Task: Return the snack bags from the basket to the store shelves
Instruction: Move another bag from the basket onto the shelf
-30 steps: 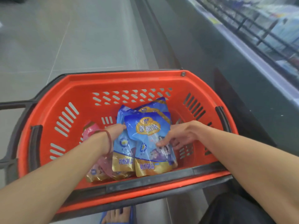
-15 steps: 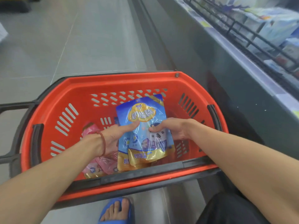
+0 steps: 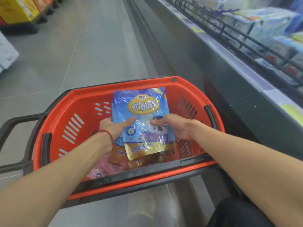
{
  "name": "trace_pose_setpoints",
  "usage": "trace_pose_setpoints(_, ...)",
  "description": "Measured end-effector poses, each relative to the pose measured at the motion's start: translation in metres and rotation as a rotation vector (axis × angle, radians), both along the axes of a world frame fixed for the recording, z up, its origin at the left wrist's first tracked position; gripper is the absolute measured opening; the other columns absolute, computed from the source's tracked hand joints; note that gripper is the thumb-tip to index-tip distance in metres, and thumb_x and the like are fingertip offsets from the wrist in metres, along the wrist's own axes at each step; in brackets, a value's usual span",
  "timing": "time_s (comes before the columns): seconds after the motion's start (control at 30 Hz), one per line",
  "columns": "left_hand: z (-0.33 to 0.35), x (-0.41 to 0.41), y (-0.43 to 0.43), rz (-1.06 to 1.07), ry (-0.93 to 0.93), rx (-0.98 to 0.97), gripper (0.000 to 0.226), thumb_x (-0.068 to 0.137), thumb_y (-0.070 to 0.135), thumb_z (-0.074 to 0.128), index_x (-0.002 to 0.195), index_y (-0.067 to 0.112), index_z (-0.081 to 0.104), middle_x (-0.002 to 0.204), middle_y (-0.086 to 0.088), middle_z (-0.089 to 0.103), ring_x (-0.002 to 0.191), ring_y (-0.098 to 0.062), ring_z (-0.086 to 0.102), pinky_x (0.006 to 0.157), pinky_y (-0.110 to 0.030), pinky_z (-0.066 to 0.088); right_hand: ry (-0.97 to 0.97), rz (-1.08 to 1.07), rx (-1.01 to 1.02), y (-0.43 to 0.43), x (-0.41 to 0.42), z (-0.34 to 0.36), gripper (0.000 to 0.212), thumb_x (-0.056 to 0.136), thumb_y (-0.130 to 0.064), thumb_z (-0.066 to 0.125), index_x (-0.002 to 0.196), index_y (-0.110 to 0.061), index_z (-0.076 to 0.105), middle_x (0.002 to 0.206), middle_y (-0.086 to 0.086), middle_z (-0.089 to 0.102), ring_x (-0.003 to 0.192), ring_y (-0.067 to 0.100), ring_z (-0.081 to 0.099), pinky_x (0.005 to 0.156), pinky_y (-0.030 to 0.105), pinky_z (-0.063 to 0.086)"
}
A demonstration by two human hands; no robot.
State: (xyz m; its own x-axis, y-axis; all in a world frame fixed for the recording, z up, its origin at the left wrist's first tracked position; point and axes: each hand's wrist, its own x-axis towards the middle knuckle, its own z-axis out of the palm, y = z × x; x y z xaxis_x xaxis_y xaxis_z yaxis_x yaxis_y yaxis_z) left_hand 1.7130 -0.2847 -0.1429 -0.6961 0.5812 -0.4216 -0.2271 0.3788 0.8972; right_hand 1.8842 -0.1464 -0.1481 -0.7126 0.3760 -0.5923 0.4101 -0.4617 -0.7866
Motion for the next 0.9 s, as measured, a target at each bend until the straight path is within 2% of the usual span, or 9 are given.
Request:
trace_pose_setpoints(0.07, 0.001, -0.005, 0.005, -0.006, 0.018, 0.050, 0.034, 0.066, 0.031, 0.088, 0.092, 0.013, 0.074, 0.083, -0.005, 0.077, 0.067, -0.020, 0.074, 0.057, -0.034, 0.061, 0.031, -0.067, 0.032, 0.005, 0.004, 0.004, 0.009, 0.086, -0.017, 0.077, 0.092, -0.013, 0.072, 0.090, 0.008, 0.073, 0.076, 0.029, 0.071, 0.065, 0.035, 0.053)
trace_pose_setpoints(0.13, 0.003, -0.010, 0.011, -0.017, 0.039, 0.072, 0.040, 0.066, 0.039, 0.087, 0.095, 0.014, 0.074, 0.088, -0.005, 0.077, 0.081, -0.025, 0.075, 0.074, -0.041, 0.061, 0.047, -0.152, 0.079, 0.009, 0.007, 0.008, 0.019, 0.083, -0.018, 0.079, 0.100, -0.011, 0.075, 0.100, 0.011, 0.076, 0.089, 0.034, 0.072, 0.078, 0.041, 0.053)
trace_pose_setpoints(0.2, 0.006, -0.013, 0.018, -0.001, 0.073, 0.086, 0.036, 0.066, 0.042, 0.087, 0.088, 0.016, 0.074, 0.088, -0.004, 0.078, 0.084, -0.027, 0.075, 0.077, -0.044, 0.061, 0.051, -0.215, 0.161, 0.011, 0.006, 0.014, 0.023, 0.080, -0.017, 0.081, 0.102, -0.011, 0.076, 0.099, 0.009, 0.078, 0.084, 0.030, 0.075, 0.068, 0.032, 0.056)
trace_pose_setpoints(0.37, 0.040, -0.013, 0.040, 0.017, 0.146, 0.145, 0.032, 0.067, 0.046, 0.085, 0.076, 0.018, 0.072, 0.081, -0.004, 0.077, 0.075, -0.026, 0.072, 0.064, -0.039, 0.062, 0.153, -0.439, 0.300, 0.007, 0.006, 0.050, 0.009, 0.078, -0.009, 0.080, 0.080, -0.015, 0.074, 0.068, 0.007, 0.073, 0.047, 0.022, 0.065, 0.041, 0.021, 0.045)
trace_pose_setpoints(0.5, 0.080, -0.015, 0.064, 0.003, 0.192, 0.230, 0.043, 0.068, 0.055, 0.080, 0.078, 0.015, 0.069, 0.079, -0.009, 0.070, 0.071, -0.024, 0.064, 0.069, -0.043, 0.059, 0.246, -0.547, 0.411, 0.011, 0.007, 0.089, 0.013, 0.077, -0.013, 0.083, 0.083, -0.012, 0.072, 0.072, 0.023, 0.072, 0.054, 0.033, 0.067, 0.048, 0.036, 0.050)
trace_pose_setpoints(0.6, 0.101, -0.010, 0.083, 0.021, 0.259, 0.274, 0.047, 0.073, 0.059, 0.075, 0.073, 0.014, 0.061, 0.070, -0.008, 0.060, 0.057, -0.018, 0.056, 0.046, -0.023, 0.051, 0.281, -0.652, 0.496, 0.015, 0.011, 0.112, 0.022, 0.074, -0.013, 0.088, 0.090, -0.011, 0.073, 0.075, 0.005, 0.078, 0.062, 0.022, 0.074, 0.051, 0.031, 0.055)
trace_pose_setpoints(0.67, 0.115, -0.003, 0.093, 0.001, 0.283, 0.299, 0.048, 0.075, 0.059, 0.073, 0.064, 0.017, 0.053, 0.064, -0.005, 0.052, 0.050, -0.014, 0.048, 0.040, -0.019, 0.042, 0.286, -0.715, 0.516, 0.014, 0.017, 0.126, 0.028, 0.072, -0.012, 0.089, 0.094, -0.010, 0.072, 0.076, 0.004, 0.078, 0.062, 0.023, 0.075, 0.047, 0.027, 0.053)
trace_pose_setpoints(0.8, 0.144, 0.011, 0.111, -0.055, 0.238, 0.385, 0.048, 0.078, 0.054, 0.074, 0.058, 0.019, 0.047, 0.062, -0.004, 0.050, 0.048, -0.012, 0.049, 0.044, -0.023, 0.044, 0.283, -0.779, 0.545, 0.010, 0.034, 0.159, 0.039, 0.075, -0.014, 0.086, 0.103, -0.001, 0.061, 0.056, 0.018, 0.067, 0.034, 0.033, 0.059, 0.034, 0.022, 0.040)
trace_pose_setpoints(0.9, 0.168, 0.031, 0.129, -0.150, 0.274, 0.497, 0.050, 0.080, 0.052, 0.072, 0.058, 0.016, 0.048, 0.065, -0.008, 0.050, 0.060, -0.015, 0.047, 0.045, -0.025, 0.041, 0.304, -0.875, 0.592, 0.002, 0.055, 0.182, 0.031, 0.077, -0.012, 0.084, 0.096, -0.003, 0.061, 0.053, 0.021, 0.063, 0.028, 0.032, 0.055, 0.032, 0.020, 0.037)
